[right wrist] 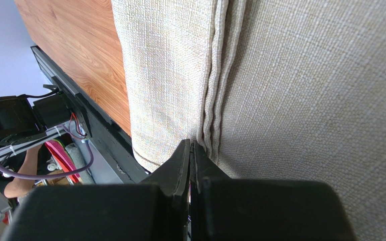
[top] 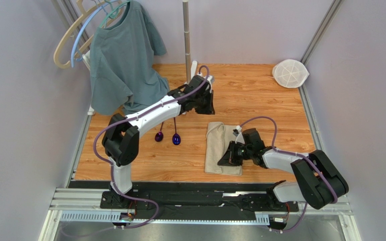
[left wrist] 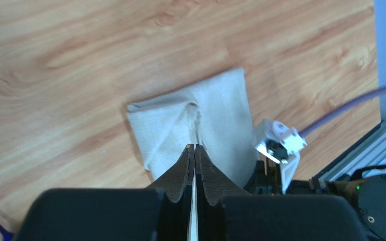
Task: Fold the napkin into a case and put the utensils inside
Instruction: Fold the 2/3-rectangle-folded napkin at the center of the board.
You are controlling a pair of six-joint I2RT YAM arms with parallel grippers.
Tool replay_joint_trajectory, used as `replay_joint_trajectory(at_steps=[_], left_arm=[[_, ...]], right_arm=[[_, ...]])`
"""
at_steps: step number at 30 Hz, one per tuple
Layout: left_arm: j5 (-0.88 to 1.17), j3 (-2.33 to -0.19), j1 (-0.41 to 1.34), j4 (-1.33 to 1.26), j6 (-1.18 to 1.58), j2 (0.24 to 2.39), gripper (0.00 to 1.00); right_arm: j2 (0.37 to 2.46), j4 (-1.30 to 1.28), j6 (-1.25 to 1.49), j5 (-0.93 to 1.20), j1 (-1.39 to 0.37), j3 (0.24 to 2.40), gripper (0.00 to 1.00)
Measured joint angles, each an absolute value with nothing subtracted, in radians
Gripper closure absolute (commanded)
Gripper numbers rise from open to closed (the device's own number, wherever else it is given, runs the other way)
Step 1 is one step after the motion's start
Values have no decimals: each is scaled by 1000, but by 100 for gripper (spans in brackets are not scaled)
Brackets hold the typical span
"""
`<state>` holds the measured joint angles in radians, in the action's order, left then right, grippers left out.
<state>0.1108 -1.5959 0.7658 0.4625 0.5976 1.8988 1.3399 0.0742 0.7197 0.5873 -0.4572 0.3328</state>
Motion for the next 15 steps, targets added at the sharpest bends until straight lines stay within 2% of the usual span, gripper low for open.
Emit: replay_joint_trajectory(at_steps=[5, 10, 15], left_arm=[[183, -1604, 682, 455, 578, 1985, 100], [225, -1607, 693, 456, 578, 2110, 100], [262, -1607, 703, 439, 590, 2128, 100]], right_arm=[[1340, 75, 722, 588, -457, 333, 100], [1340, 75, 721, 588, -457, 333, 100], [1340, 75, 721, 588, -457, 333, 100]])
